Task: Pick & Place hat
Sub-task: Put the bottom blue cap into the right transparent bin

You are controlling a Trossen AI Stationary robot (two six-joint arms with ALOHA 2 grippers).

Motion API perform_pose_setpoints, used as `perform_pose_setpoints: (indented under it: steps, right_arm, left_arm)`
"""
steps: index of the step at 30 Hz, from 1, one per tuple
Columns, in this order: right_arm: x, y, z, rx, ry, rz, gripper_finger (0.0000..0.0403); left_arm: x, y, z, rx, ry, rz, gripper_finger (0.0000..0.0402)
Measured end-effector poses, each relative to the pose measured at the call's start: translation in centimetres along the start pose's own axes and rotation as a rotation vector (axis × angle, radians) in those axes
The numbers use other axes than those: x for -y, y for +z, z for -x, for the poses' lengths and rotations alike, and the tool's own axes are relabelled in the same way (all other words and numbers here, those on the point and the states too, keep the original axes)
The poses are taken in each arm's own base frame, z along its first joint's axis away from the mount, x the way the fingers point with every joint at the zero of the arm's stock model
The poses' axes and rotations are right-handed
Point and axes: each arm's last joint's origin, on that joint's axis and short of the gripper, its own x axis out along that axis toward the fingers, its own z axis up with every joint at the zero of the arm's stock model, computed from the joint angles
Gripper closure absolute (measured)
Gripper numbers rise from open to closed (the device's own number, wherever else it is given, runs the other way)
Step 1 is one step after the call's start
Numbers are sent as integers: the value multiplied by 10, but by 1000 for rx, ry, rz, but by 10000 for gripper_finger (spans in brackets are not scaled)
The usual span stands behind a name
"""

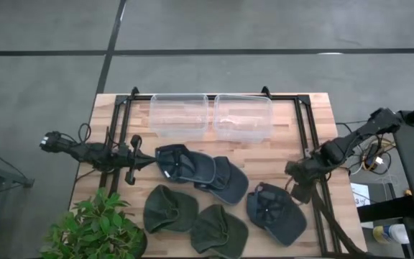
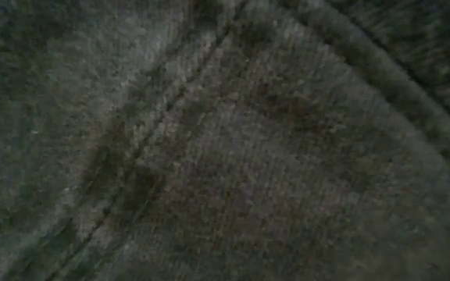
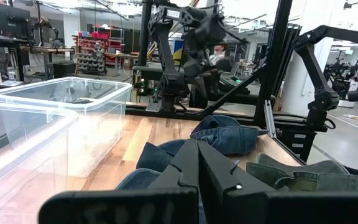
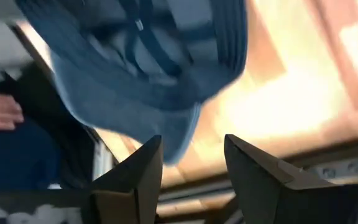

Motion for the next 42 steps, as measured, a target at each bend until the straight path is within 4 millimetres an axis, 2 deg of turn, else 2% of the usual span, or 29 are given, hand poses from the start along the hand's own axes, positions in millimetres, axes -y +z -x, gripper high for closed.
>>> perform_pose_setpoints:
  steps: [4, 8, 16, 22, 28, 31, 35, 39, 42]
  right_arm:
    - [-4, -9, -18, -57, -92, 12, 236]
    - [-8, -11, -37, -42, -179, -24, 236]
    - [-27, -3, -70, -33, -175, -68, 236]
    - [-29, 1, -86, -52, -233, -98, 237]
    - [-29, 2, -90, -66, -243, -80, 269]
    - [-30, 1, -87, -75, -227, -81, 308]
    - [-33, 0, -80, -64, -189, -88, 379]
    - [-34, -1, -73, -51, -206, -102, 388]
    - [-33, -4, -60, -53, -292, -120, 389]
  left_arm:
    - [0, 0, 0, 0, 0, 0, 401]
    - [0, 0, 0, 0, 0, 0, 401]
    - [0, 0, 0, 0, 0, 0, 401]
    - [0, 0, 0, 0, 0, 0, 401]
    - [0, 0, 0, 0, 0, 0, 401]
    - [0, 0, 0, 0, 0, 0, 401]
    - [0, 0, 0, 0, 0, 0, 401]
    - [0, 0, 0, 0, 0, 0, 401]
    - [0, 0, 0, 0, 0, 0, 401]
